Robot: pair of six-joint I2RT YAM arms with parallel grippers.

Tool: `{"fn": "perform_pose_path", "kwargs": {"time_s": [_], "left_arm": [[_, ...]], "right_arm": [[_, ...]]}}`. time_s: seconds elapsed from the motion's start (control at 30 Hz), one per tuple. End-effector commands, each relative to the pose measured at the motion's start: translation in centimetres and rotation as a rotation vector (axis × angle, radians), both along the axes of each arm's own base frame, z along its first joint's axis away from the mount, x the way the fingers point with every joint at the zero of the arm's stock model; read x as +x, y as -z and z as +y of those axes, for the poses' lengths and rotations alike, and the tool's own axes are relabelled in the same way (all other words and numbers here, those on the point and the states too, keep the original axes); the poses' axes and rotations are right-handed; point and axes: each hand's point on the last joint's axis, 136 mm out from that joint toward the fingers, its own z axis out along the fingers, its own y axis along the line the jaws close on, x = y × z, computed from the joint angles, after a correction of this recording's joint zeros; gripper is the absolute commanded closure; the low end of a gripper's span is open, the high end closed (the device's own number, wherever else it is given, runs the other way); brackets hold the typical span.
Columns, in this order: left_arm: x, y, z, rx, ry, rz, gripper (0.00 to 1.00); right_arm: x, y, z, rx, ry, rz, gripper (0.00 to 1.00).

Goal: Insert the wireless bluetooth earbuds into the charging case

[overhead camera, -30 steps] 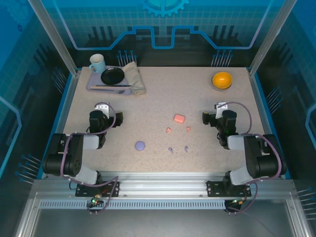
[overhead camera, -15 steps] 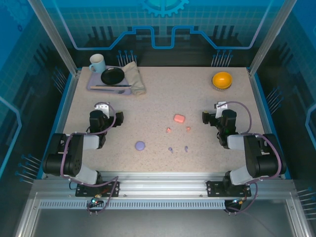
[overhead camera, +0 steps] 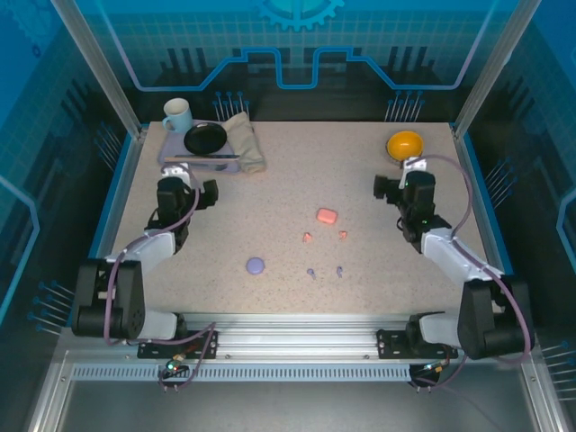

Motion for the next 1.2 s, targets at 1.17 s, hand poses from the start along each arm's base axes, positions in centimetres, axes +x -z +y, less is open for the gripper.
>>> {"fn": "perform_pose_path", "kwargs": {"time_s": [1.17], "left_arm": [[-12.3, 1.3, -7.9, -0.840, -0.293, 0.617, 0.01]], "right_arm": [[-18.1, 12.6, 37.9, -0.020, -1.004, 0.942, 0.15]]}}
